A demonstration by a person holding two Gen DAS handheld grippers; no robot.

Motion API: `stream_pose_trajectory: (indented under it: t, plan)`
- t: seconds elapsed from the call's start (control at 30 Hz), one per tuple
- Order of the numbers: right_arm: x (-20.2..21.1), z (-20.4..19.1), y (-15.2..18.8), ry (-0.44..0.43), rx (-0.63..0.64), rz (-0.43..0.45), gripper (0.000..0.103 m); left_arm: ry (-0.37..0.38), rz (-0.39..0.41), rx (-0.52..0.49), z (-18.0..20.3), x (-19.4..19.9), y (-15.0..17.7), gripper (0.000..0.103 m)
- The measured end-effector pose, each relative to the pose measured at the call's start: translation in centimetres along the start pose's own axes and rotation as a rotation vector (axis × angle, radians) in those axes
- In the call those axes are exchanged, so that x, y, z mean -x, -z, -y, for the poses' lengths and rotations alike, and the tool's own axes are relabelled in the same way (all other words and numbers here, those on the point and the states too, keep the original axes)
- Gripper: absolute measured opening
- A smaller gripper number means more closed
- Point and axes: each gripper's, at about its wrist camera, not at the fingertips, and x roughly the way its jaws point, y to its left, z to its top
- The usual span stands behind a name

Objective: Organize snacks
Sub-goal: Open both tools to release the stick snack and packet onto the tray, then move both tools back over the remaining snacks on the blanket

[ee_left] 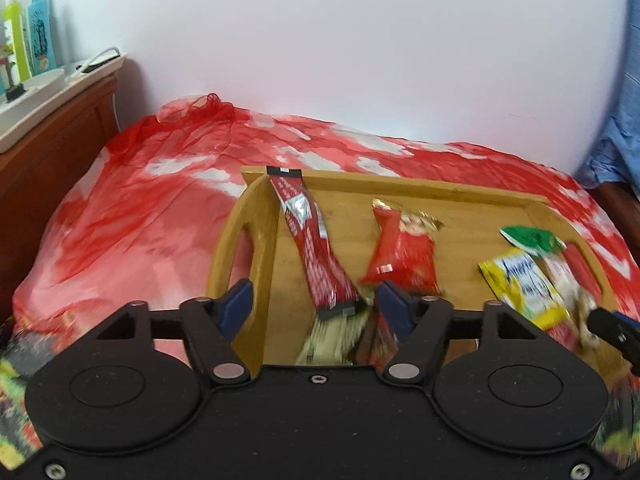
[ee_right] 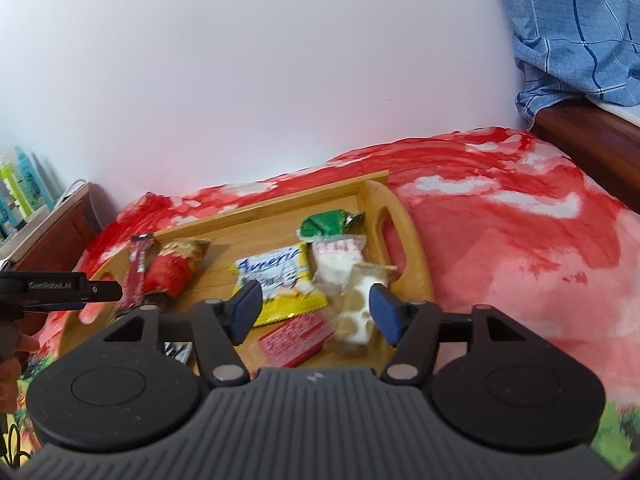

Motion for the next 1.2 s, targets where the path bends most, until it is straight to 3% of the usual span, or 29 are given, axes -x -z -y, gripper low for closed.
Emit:
stream_pose_trajectory:
  t: [0.1,0.53,1.07,1.2]
  plan:
    - [0.9,-0.8,0.9,-0.007,0.028,0.001,0.077,0.020,0.011,-0.017,0.2,2.2,1.8,0.078]
    - [5.5,-3.1,3.7,-0.024,0.159,0.024,0.085,0.080,-0.017,-0.088,1.6,8.2,9.5,0.083]
    - [10.0,-2.2,7.4,-0.025,0.133,-0.011,0.087,0.146,-0.048,-0.212,3.9,10.5,15.2,0.084]
    - [10.7,-2.5,8.1,-0.016,0.152,0.016,0.087,0.176,-0.052,-0.241,4.3,10.7,15.9,0.081]
